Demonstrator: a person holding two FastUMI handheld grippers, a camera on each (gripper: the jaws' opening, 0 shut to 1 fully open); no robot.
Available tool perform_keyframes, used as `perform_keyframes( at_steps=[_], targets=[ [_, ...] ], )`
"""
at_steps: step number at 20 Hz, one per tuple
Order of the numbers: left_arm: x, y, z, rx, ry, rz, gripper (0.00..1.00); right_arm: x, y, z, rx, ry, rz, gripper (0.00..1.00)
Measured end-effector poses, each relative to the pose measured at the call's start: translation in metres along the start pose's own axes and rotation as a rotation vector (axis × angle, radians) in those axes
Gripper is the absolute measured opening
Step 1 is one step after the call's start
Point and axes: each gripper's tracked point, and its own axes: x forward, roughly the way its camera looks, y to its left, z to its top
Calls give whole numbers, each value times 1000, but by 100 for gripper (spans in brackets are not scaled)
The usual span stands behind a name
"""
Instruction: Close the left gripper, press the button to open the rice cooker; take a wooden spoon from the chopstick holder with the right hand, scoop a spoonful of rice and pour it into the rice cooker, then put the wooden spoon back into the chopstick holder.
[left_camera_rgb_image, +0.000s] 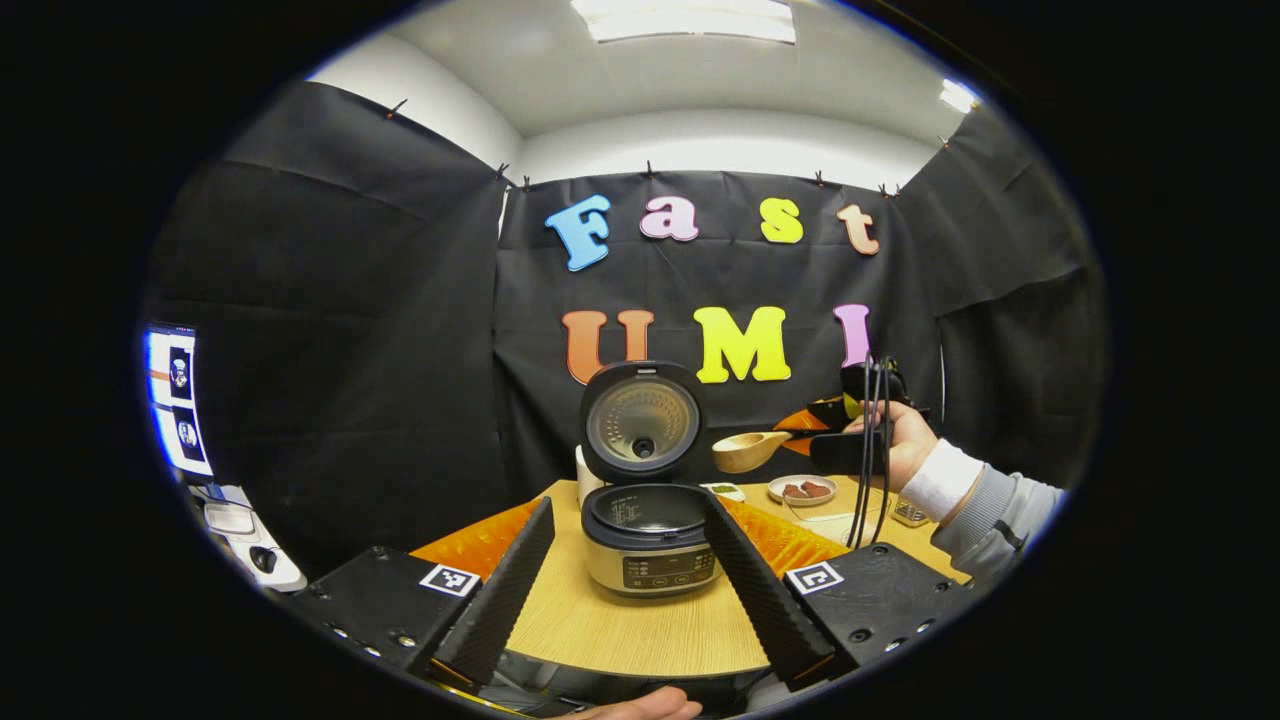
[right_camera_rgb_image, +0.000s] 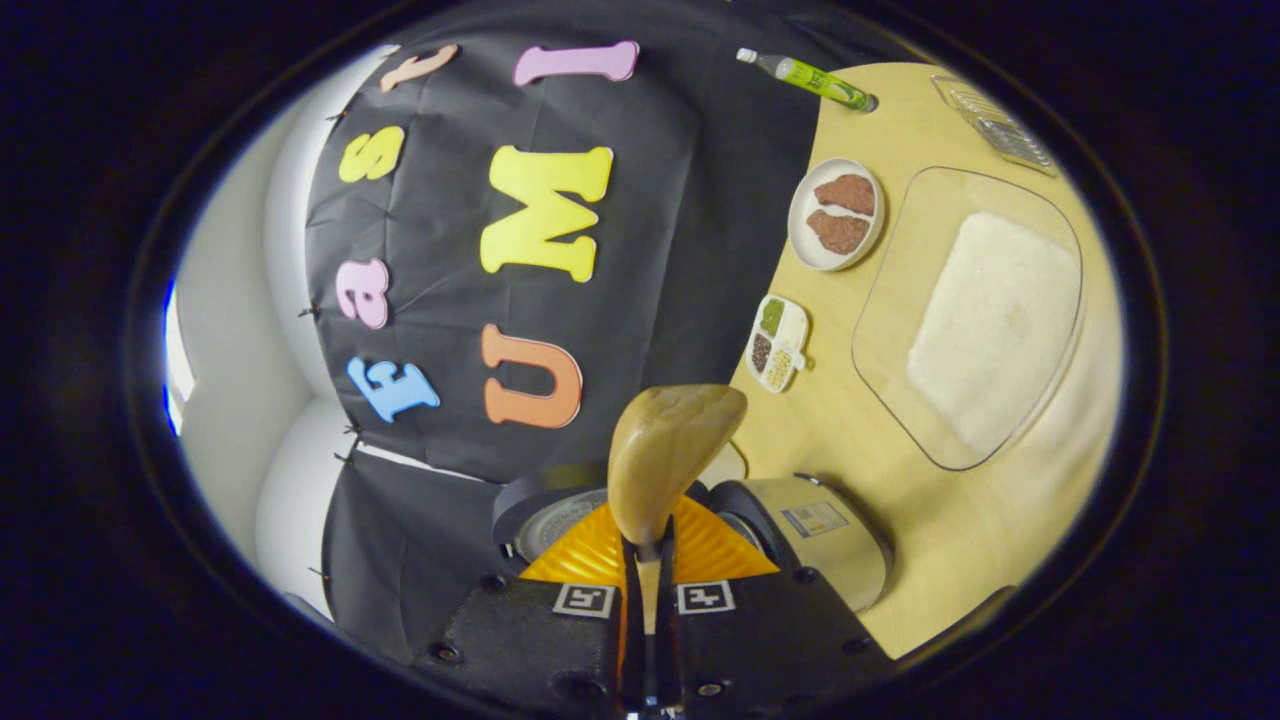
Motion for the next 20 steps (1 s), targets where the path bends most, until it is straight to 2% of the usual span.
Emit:
perform_keyframes(
  at_steps=[3,7,10,14,17,20],
  targets=[
    [-3,4,-2,4,2,0,96,10,2,-14,-52,10,-31,10],
    [-4,12,-7,24,8,25,96,23,2,-27,-185,28,-94,10],
    [-4,16,-14,42,29,24,96,34,7,-36,-225,50,-117,10],
    [-8,20,-13,38,30,26,96,40,19,-39,-389,46,-139,10],
    [-9,16,-14,13,31,12,96,45,29,-50,-478,62,-125,11],
    [-5,20,-14,20,32,42,96,45,31,-54,-603,51,-169,11]
  ],
)
